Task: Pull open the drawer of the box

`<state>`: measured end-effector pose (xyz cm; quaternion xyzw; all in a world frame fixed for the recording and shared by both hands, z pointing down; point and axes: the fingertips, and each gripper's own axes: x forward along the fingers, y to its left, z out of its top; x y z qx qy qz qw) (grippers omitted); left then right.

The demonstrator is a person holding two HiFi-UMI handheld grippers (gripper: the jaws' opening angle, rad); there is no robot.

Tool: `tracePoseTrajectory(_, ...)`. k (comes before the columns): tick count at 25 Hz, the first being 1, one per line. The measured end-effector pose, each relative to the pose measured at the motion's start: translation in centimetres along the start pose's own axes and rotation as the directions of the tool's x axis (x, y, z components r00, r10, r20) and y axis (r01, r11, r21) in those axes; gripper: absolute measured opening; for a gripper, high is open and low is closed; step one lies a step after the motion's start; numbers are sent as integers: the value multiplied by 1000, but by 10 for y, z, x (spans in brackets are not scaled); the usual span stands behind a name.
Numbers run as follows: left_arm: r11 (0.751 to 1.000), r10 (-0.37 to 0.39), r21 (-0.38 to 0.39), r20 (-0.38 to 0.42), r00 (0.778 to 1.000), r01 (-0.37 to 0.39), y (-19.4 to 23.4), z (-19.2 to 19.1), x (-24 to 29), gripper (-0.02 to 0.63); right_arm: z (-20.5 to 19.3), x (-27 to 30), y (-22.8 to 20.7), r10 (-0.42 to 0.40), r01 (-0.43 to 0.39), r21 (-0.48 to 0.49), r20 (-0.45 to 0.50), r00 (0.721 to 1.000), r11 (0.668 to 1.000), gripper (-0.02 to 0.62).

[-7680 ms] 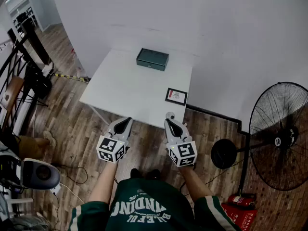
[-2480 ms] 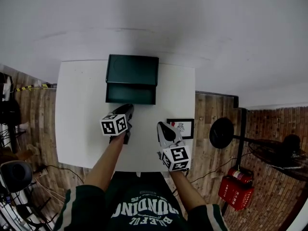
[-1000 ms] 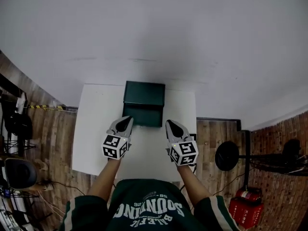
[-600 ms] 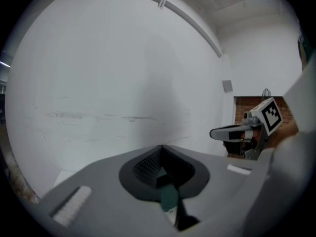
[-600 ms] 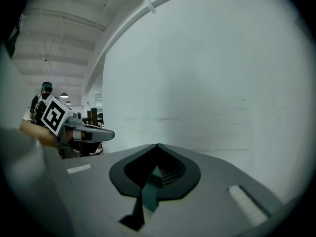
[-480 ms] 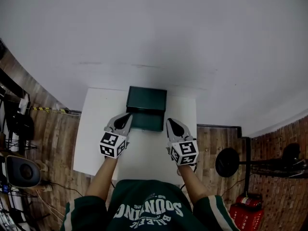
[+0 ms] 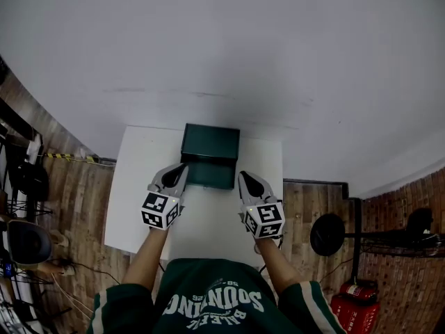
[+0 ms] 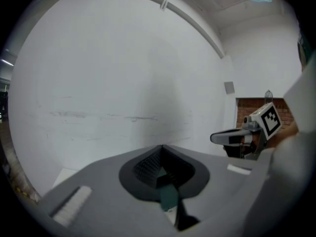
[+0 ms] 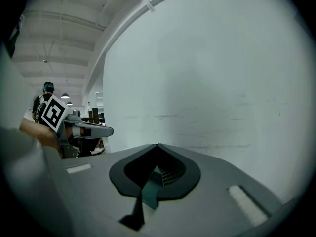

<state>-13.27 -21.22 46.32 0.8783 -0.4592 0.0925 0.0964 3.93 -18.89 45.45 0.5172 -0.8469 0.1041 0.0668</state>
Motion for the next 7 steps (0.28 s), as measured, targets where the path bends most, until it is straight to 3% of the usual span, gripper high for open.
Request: tracePoseTrajectory(7, 1000, 0, -6, -11, 1000, 0, 0, -1, 4, 52, 1, 3, -3, 3, -3, 7, -5, 1000, 1000, 2)
